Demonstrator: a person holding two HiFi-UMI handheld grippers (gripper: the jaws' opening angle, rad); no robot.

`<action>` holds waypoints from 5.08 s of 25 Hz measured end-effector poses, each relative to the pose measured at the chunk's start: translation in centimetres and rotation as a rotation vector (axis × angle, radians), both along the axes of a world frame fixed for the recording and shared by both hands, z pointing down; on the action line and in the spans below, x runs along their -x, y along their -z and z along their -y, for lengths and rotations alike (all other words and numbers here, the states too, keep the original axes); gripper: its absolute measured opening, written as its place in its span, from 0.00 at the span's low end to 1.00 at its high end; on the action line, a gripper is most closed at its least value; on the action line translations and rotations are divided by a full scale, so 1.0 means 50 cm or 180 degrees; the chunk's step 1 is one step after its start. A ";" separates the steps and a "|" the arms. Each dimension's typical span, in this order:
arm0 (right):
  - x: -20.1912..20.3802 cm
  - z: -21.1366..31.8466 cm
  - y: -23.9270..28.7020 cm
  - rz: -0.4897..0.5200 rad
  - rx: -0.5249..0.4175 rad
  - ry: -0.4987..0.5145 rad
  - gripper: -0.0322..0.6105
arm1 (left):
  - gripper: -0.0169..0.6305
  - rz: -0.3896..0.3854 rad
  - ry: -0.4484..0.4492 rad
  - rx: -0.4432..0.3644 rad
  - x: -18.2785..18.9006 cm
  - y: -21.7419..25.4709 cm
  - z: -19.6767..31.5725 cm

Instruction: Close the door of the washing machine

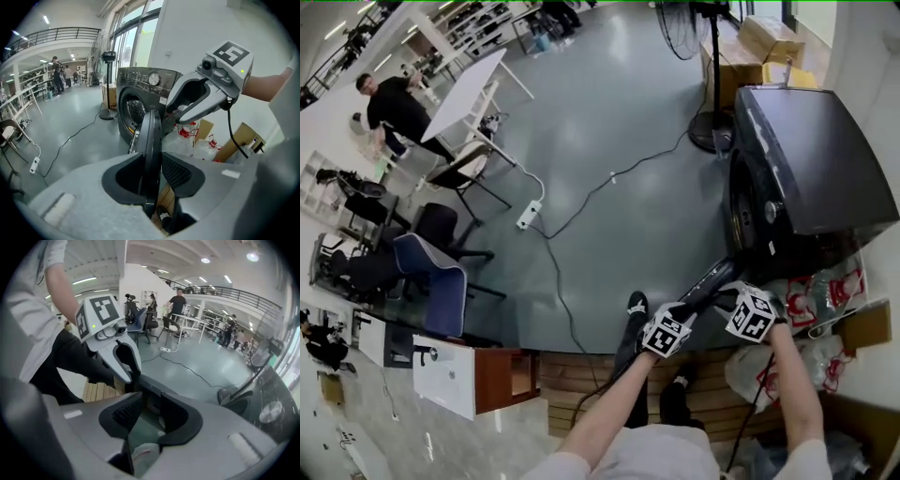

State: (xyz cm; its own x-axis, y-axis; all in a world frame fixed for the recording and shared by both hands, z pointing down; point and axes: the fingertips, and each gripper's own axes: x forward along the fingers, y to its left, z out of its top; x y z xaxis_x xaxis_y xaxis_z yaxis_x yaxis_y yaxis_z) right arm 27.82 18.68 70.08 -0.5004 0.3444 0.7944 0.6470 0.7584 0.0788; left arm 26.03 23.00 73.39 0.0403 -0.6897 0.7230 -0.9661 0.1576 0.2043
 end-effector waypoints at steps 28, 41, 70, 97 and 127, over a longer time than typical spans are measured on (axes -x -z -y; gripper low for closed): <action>0.122 0.004 -0.051 -0.0453 -0.0765 0.1253 0.27 | 0.23 -0.0469 -0.0398 0.0204 0.123 0.040 0.022; 0.219 0.021 -0.048 -0.0687 -0.0339 0.0410 0.28 | 0.25 -0.0753 -0.0831 0.0233 0.236 0.033 0.048; 0.435 0.175 -0.062 -0.0932 -0.0169 -0.1128 0.28 | 0.30 -0.0670 -0.1858 0.0378 0.479 0.000 0.244; 0.504 0.259 -0.073 -0.0877 -0.0106 -0.1675 0.28 | 0.34 -0.0620 -0.2195 0.0516 0.550 0.003 0.345; 0.570 0.426 -0.067 -0.0540 0.0261 -0.2550 0.26 | 0.39 -0.0434 -0.2950 0.0924 0.608 0.007 0.550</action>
State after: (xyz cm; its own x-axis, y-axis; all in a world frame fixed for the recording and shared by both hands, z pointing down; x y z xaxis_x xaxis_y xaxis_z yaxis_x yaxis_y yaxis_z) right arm -0.67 -2.61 73.44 -0.4944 -0.0058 0.8692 -0.0947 0.9944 -0.0473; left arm -4.36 -4.52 73.05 0.5720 -0.1388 0.8084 -0.7036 -0.5897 0.3965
